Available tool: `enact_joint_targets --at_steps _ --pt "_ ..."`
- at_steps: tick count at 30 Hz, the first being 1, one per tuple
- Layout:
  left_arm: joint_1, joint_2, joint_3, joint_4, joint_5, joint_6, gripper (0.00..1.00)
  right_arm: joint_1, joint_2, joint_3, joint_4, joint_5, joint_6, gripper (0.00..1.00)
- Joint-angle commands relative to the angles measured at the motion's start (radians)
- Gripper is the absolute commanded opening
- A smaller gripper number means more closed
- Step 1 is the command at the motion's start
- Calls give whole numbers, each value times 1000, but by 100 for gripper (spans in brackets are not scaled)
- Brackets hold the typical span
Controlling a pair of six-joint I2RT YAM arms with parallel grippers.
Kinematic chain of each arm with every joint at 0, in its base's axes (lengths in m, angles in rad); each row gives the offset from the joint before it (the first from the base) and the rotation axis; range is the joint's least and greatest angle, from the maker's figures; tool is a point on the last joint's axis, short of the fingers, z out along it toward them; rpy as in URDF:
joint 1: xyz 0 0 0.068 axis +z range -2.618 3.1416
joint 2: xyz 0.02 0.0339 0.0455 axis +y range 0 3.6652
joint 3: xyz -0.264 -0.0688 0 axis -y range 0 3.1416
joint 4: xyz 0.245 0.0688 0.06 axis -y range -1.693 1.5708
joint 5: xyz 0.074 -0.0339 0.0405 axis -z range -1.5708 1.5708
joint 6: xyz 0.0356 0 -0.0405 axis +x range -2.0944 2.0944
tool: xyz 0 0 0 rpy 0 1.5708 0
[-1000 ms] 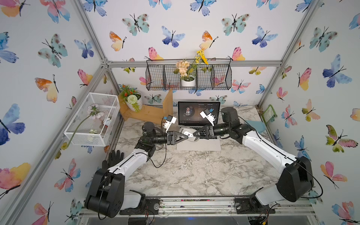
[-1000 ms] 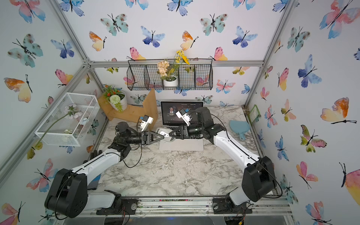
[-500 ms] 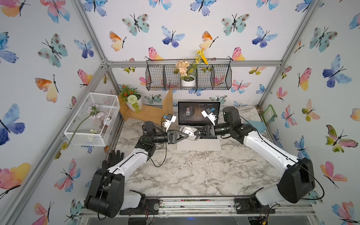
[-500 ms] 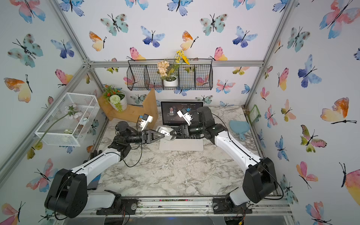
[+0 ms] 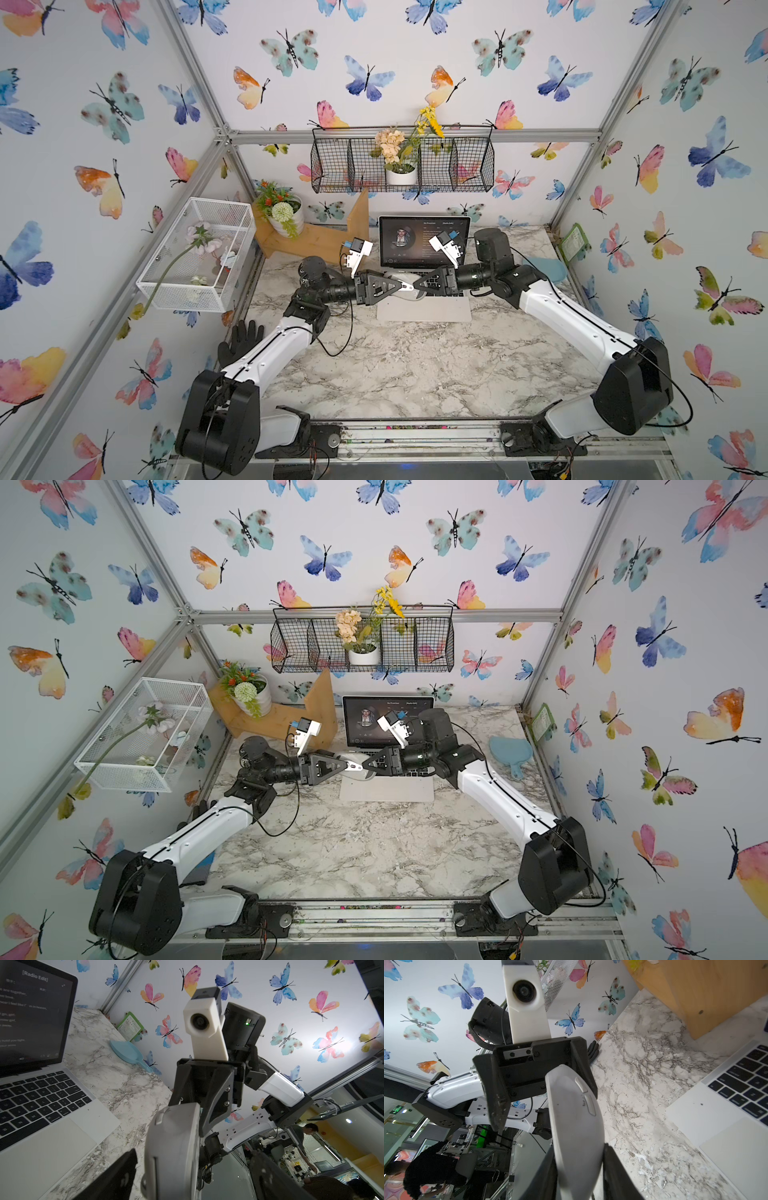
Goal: Remove the wireless mouse receiver from the laptop
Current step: Place the mouse at the center of the board.
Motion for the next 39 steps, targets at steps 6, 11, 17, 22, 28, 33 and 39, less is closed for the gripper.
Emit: enact_joint_targets --at_steps 6,11,17,22,28,33,39 --pt "157 -90 -65 -315 -212 214 100 -57 -72 23 -227 405 -165 17" --pt "180 -154 -90 -411 -337 313 100 -55 -61 -5 -350 932 -263 17" --pt "178 -234 -159 -391 -420 412 98 -55 2 -145 -256 1581 -416 17" --pt "178 -294 -293 -210 -490 452 94 -55 139 -231 19 1760 -722 20" --pt "178 -320 -415 -26 -559 433 93 -51 307 -233 236 1736 -1019 22" --pt "177 -343 -478 63 -611 427 93 -48 338 -378 421 1706 -1242 28" --pt "177 -349 -521 131 -678 395 93 -45 323 -453 353 1466 -1247 35"
